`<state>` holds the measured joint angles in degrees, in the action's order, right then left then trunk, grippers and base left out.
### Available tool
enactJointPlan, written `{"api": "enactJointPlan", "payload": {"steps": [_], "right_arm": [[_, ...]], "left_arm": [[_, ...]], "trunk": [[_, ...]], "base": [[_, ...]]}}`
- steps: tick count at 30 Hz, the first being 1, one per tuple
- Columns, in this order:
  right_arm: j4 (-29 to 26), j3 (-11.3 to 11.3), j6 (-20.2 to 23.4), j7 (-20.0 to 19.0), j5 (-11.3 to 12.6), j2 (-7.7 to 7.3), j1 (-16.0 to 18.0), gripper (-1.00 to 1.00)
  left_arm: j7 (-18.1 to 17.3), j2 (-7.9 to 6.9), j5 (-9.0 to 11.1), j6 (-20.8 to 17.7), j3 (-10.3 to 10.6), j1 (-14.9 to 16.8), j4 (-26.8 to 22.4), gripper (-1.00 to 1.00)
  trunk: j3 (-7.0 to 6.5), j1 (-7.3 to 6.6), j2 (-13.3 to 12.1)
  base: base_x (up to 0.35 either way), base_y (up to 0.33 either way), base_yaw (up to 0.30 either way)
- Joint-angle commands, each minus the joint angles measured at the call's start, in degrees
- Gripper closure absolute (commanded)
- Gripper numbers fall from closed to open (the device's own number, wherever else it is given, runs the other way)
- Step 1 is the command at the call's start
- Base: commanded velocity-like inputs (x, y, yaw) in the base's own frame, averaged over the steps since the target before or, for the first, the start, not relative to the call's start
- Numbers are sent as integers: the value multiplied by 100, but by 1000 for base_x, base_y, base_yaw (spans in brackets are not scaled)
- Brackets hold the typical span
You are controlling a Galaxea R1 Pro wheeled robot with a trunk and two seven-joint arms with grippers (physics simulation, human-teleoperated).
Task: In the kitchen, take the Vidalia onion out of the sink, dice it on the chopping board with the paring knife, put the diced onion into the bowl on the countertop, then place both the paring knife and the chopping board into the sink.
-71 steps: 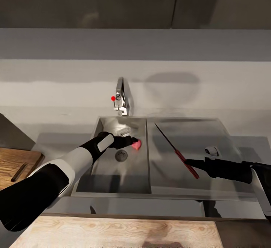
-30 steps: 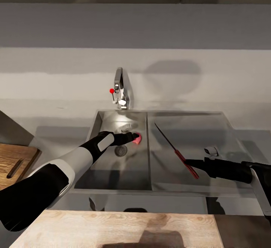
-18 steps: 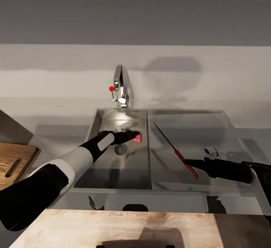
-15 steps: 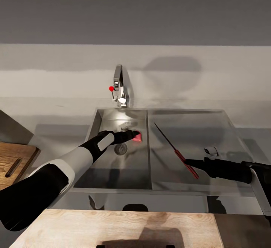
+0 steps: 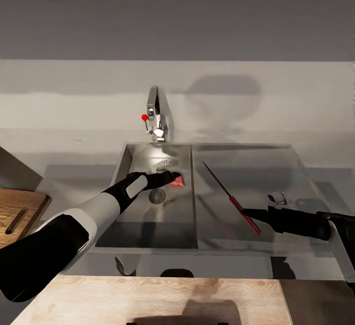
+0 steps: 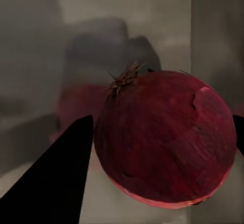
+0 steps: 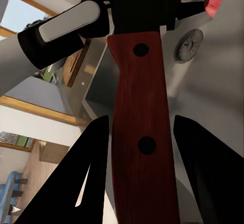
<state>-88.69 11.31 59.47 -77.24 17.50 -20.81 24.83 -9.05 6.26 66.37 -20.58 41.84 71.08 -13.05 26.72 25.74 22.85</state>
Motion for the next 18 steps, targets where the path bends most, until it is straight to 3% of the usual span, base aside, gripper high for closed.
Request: {"api": "enactJointPlan", "payload": {"steps": [1,13,18], "right_arm": [[1,2,53,-29,16,-2,4,100],[1,-1,53,-28,12,-2,4,100],[1,-12,53,-28,9,-2,4,100]], "left_arm": [[-30,-22,-30,-7,105,2,20,100],[-80,-205,-12,-5,105,0,24,100],[-465,-308,-2,0,105,2,37,100]], "trunk": [[0,4,7],[-112,4,7],[-159,4,7]], "base": [[0,0,-92],[0,0,-96],[0,0,-96]]}}
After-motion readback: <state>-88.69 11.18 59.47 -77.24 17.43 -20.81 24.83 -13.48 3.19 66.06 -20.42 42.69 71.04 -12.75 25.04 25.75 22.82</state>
